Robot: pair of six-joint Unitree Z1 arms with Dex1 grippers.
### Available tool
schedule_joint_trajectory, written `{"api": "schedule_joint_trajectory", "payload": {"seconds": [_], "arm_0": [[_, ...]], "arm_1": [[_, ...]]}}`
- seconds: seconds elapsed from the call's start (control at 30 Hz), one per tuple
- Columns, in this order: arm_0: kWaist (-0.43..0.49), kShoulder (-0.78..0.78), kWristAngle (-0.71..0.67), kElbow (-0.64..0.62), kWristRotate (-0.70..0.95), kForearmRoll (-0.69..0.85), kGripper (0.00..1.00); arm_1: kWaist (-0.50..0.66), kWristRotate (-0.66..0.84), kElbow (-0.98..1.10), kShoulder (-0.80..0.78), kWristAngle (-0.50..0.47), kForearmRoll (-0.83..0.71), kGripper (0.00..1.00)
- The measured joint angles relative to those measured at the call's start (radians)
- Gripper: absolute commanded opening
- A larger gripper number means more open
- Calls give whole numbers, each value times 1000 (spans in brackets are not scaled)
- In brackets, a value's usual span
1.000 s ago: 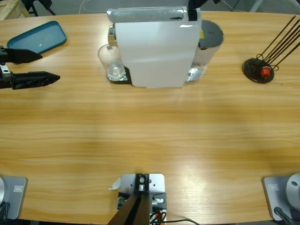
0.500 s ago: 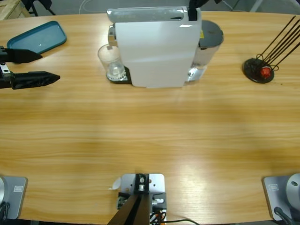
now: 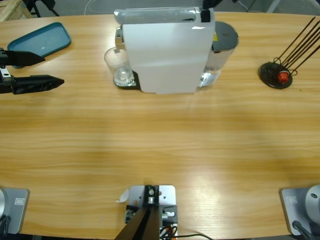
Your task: Pour coffee
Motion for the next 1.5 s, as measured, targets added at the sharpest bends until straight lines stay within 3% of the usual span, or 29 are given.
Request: {"api": "schedule_joint_trajectory", "payload": {"seconds": [0.23, 0.6, 0.63, 0.7, 0.73, 1.5], "arm_0": [[0, 0, 0, 0, 0, -3, 968], [0, 0, 0, 0, 0, -3, 968], [0, 0, 0, 0, 0, -3, 968], [0, 0, 0, 0, 0, -3, 968], [0, 0, 0, 0, 0, -3, 968], [0, 22, 0, 0, 0, -16, 968]], "arm_1": [[12, 27, -26, -101, -2, 2, 1000], [12, 55, -3, -107, -3, 8, 987], [12, 55, -3, -107, -6, 8, 813], [12, 55, -3, -107, -16, 8, 37], [12, 55, -3, -106, -26, 8, 0], [12, 60, -60, 41, -72, 38, 0]]}}
